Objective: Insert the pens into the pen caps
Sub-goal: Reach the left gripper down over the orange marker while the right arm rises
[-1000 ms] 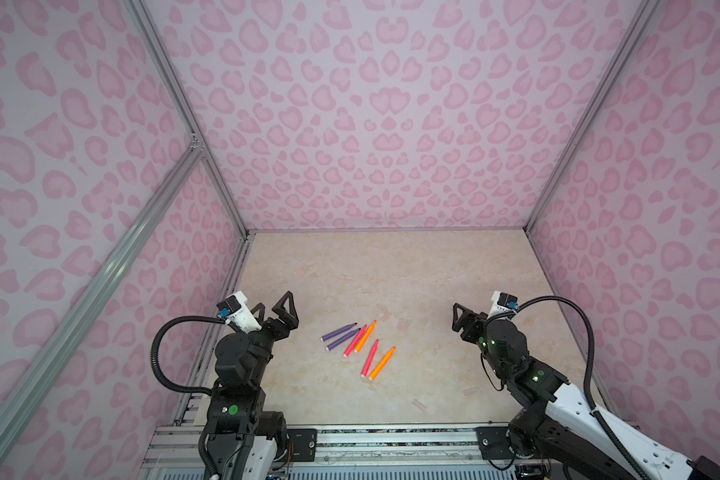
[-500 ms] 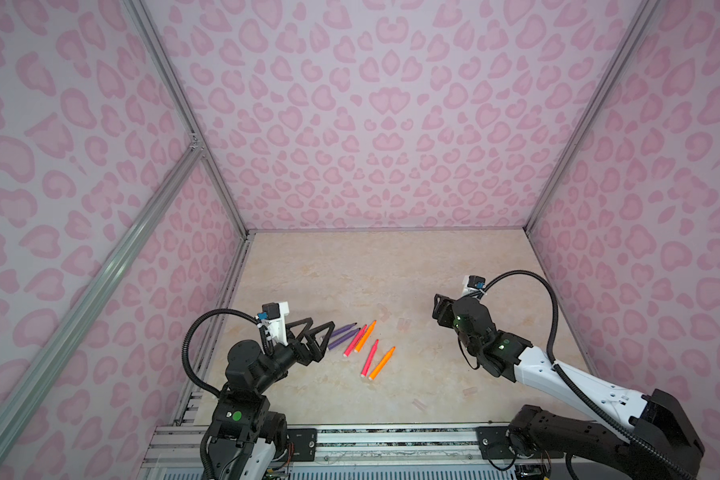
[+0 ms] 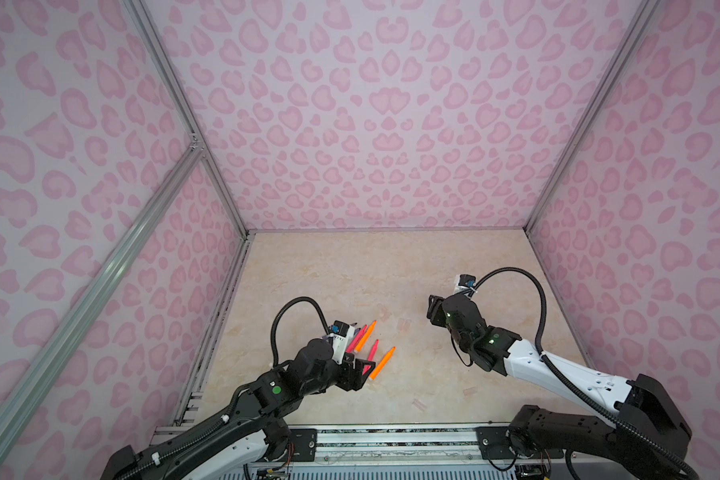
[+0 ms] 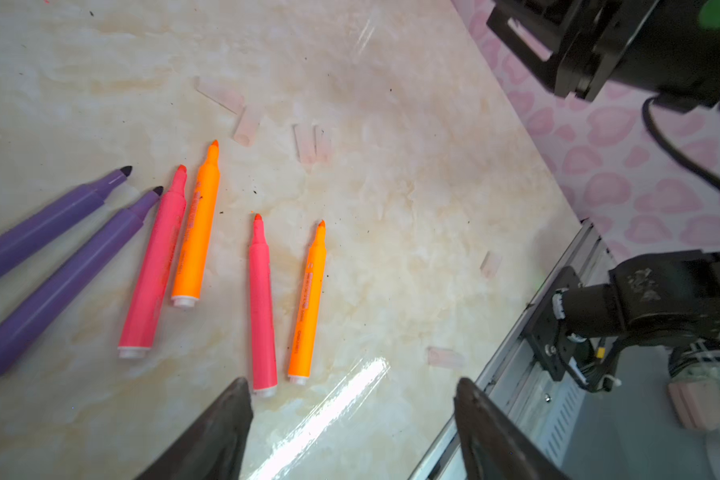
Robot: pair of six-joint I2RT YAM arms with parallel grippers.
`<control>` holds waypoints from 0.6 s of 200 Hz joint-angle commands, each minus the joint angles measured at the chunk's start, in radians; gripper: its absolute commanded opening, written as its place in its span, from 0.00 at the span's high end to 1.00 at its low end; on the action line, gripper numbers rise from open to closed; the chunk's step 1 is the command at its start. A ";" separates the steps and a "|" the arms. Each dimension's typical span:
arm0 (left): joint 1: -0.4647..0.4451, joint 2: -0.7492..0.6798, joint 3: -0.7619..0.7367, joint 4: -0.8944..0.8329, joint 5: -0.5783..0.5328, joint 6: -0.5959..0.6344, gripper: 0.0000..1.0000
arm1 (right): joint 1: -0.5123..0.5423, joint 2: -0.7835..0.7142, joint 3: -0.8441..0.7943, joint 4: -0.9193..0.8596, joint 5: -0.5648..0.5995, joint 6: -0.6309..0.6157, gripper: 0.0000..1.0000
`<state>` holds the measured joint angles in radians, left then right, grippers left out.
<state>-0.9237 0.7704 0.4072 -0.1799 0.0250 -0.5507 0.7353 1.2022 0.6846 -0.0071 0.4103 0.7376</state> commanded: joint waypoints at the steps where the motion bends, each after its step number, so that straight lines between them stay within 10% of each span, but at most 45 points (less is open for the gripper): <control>1: -0.065 0.078 0.050 0.033 -0.169 0.030 0.24 | 0.004 -0.005 -0.003 -0.025 0.006 -0.011 0.34; 120: -0.194 0.640 0.324 0.005 -0.326 0.030 0.46 | 0.004 -0.137 -0.064 -0.067 0.024 -0.030 0.37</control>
<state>-1.1137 1.3582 0.6895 -0.1635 -0.2626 -0.5220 0.7380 1.0840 0.6056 -0.0536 0.4160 0.7174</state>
